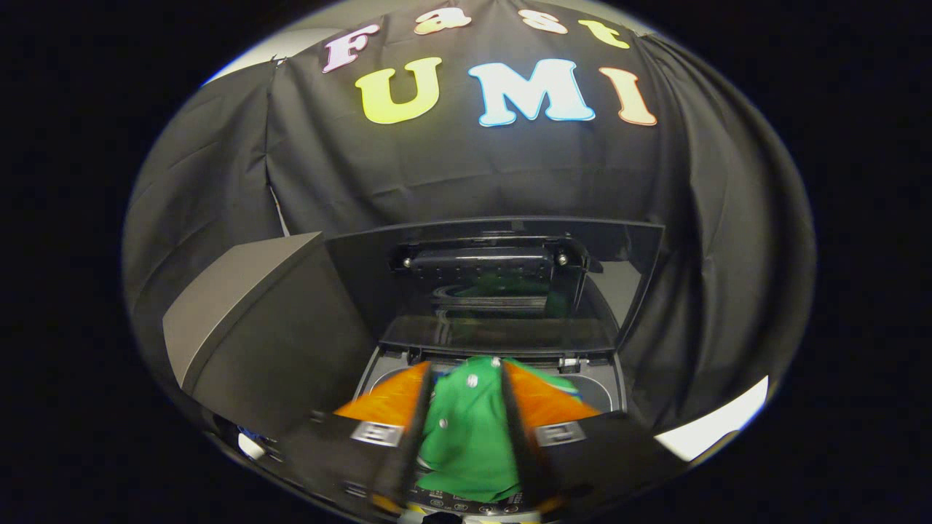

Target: Put the clothes into the washing machine and then close the washing machine lid.

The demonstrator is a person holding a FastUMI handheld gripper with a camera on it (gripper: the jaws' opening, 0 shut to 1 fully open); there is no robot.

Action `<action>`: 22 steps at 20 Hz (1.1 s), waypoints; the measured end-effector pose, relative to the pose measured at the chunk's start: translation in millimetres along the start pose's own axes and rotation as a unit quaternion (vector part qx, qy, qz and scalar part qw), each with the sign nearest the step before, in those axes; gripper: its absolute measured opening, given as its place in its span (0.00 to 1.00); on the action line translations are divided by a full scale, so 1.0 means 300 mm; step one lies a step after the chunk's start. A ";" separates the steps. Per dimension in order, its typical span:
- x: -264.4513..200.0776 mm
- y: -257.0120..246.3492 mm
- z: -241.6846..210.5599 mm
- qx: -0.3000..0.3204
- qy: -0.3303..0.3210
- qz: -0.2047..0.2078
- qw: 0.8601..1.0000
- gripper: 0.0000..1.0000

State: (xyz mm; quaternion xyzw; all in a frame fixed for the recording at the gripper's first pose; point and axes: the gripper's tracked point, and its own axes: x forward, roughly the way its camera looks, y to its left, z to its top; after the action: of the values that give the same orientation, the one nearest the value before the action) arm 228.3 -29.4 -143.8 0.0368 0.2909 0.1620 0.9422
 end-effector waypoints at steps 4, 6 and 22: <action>0.011 -0.007 0.044 -0.005 -0.015 -0.007 1.000 0.97; 0.007 0.000 0.090 -0.007 -0.037 -0.004 0.999 0.97; 0.106 0.046 0.604 -0.046 -0.225 0.001 0.973 0.97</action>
State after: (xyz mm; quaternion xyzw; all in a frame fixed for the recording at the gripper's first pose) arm 350.6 -1.5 -8.7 0.0297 0.0638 0.1638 0.9840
